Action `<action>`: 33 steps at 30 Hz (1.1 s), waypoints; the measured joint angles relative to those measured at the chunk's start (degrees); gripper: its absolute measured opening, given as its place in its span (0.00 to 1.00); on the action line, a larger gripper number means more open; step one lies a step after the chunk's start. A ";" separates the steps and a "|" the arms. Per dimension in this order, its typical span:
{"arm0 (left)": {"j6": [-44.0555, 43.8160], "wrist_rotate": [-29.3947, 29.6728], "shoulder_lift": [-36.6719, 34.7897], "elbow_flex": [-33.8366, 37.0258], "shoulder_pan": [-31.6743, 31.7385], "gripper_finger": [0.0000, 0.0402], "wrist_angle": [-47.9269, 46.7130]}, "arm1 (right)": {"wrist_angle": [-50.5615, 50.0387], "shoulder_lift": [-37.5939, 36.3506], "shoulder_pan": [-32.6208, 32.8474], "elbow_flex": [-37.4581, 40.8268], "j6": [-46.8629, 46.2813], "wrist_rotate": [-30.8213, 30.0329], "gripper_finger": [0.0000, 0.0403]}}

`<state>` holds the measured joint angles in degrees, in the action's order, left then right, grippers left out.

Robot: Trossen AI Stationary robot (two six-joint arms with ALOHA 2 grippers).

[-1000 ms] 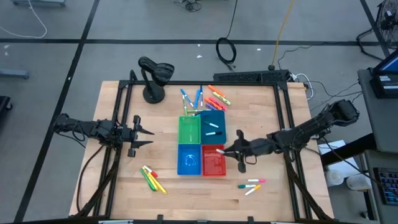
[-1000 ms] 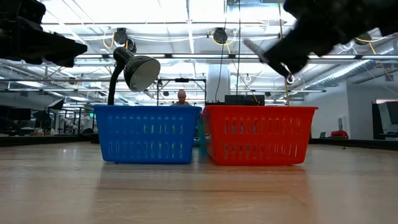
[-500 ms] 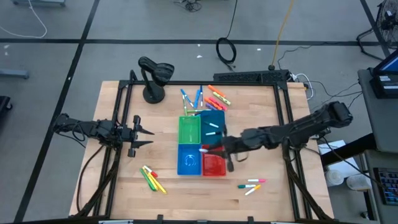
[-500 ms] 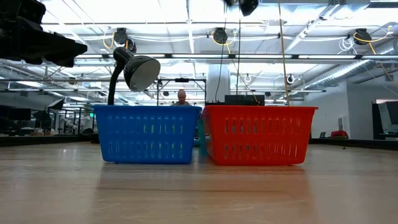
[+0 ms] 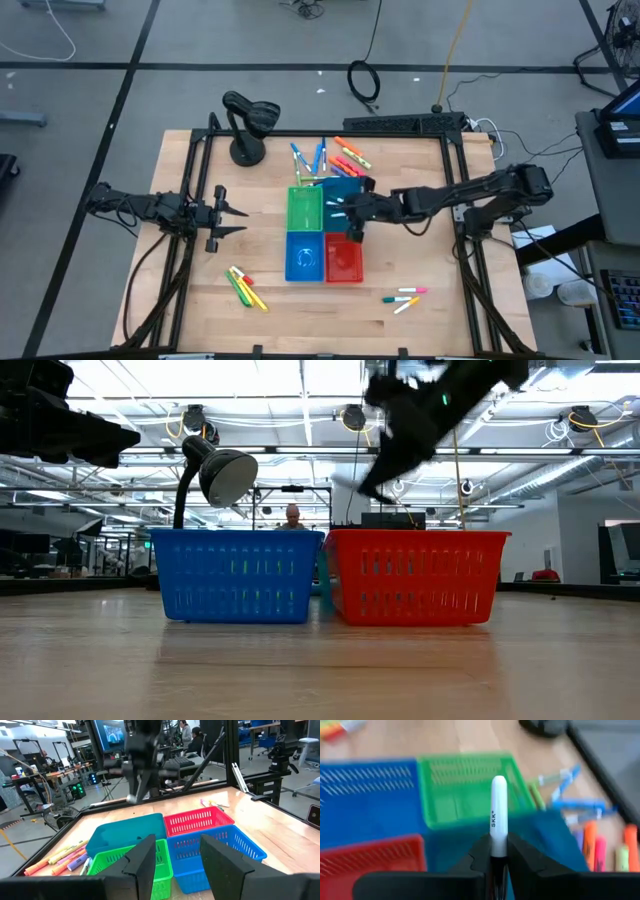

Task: Pick & Place Markers
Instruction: Put the black highlighter pen into the blue bin, then put the yellow highlighter pen into the blue bin

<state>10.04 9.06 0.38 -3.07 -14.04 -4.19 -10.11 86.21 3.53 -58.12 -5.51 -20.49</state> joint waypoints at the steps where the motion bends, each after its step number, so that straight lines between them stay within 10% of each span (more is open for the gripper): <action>1: 0.00 0.00 0.00 0.01 -0.01 0.40 0.04 | 0.73 -0.16 -0.60 1.54 -0.65 -0.01 0.10; 28: 0.00 -0.02 -0.02 0.02 -0.02 0.40 0.04 | 20.14 -0.87 -2.37 12.93 -1.36 4.37 0.26; 33: 0.00 -0.02 -0.02 0.01 -0.01 0.40 0.06 | 20.65 -5.54 0.53 12.87 3.05 13.24 0.29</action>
<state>10.04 9.04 0.36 -3.05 -14.05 -4.13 10.55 80.67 4.06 -45.25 -2.45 -7.25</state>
